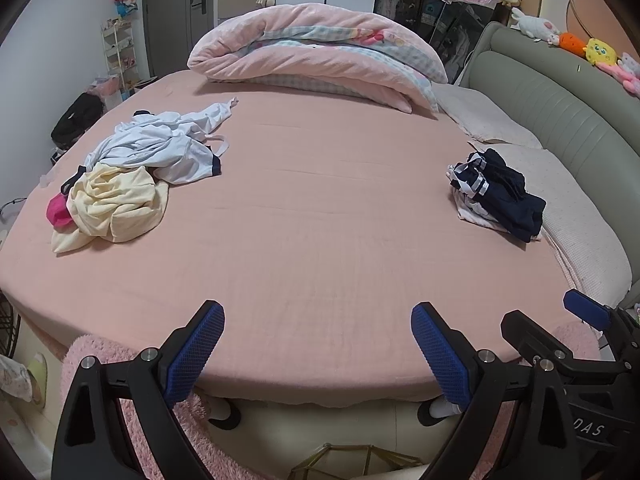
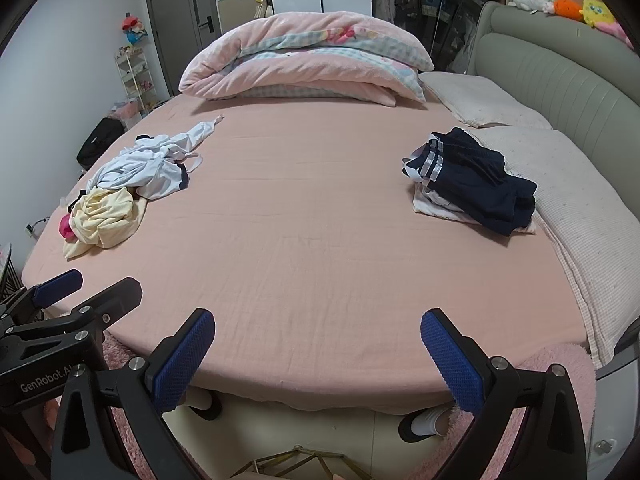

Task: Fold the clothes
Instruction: 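Move both grippers toward the pile of clothes on the bed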

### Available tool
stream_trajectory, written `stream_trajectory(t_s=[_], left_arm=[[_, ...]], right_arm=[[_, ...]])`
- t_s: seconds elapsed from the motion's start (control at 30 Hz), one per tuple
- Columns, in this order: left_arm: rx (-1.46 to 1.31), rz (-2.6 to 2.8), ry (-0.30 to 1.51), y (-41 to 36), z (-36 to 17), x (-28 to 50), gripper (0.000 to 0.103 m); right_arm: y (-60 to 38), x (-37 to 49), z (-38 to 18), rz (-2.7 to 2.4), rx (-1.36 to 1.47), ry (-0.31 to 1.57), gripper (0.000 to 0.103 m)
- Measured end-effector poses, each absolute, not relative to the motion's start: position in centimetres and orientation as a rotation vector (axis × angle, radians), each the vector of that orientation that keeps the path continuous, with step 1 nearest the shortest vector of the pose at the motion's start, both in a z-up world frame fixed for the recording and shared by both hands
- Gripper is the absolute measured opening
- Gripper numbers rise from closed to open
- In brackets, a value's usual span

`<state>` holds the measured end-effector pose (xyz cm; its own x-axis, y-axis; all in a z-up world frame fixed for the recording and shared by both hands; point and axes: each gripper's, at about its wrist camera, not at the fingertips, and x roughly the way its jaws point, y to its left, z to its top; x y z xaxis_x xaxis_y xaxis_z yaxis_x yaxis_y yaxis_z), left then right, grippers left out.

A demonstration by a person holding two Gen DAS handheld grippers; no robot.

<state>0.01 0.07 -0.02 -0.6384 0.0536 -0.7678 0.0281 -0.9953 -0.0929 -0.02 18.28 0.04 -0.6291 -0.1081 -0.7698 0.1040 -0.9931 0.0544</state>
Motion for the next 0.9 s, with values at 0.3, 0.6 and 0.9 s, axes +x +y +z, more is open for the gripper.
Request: stream_trajectory(t_s=[0.3, 0.6, 0.9], left_arm=[[-1.287, 2.828, -0.081, -1.0, 0.2, -0.8, 0.095], [-1.222, 2.908, -0.263, -9.6, 1.6, -3.2, 0.095], [-1.299, 3.061, -0.43, -22.8, 0.6, -4.8, 0.095]], right_arm=[[16.8, -0.1, -0.1, -2.676, 1.261, 0.057, 0.103], [11.6, -4.2, 3.2, -2.517, 1.068, 0.124, 0.103], [0.1, -11.3, 3.0, -2.376, 1.05, 0.276, 0.103]])
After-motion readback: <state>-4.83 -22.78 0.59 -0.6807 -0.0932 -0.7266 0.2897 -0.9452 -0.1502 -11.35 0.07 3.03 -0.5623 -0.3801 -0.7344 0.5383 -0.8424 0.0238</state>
